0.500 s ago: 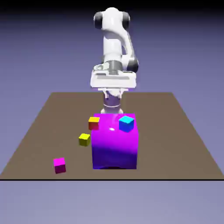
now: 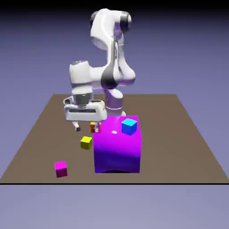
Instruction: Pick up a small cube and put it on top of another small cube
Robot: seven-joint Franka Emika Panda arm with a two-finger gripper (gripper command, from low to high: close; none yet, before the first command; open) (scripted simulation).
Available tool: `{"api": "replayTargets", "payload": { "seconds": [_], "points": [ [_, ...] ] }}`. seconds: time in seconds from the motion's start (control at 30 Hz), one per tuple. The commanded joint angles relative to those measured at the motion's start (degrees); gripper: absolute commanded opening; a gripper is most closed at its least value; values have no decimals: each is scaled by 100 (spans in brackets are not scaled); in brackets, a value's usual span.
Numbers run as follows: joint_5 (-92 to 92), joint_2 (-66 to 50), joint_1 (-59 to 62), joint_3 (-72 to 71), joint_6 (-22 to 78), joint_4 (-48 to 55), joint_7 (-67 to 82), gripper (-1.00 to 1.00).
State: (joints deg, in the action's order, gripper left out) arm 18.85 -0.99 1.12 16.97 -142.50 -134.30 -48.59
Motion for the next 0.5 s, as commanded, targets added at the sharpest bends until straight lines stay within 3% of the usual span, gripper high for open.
{"api": "replayTargets", "payload": {
  "seconds": [0.0,0.47],
  "points": [
    [116,-208,-32,105,195,165,-38,0],
    [1745,-3115,90,1571,2917,2471,-568,0]
  ]
}}
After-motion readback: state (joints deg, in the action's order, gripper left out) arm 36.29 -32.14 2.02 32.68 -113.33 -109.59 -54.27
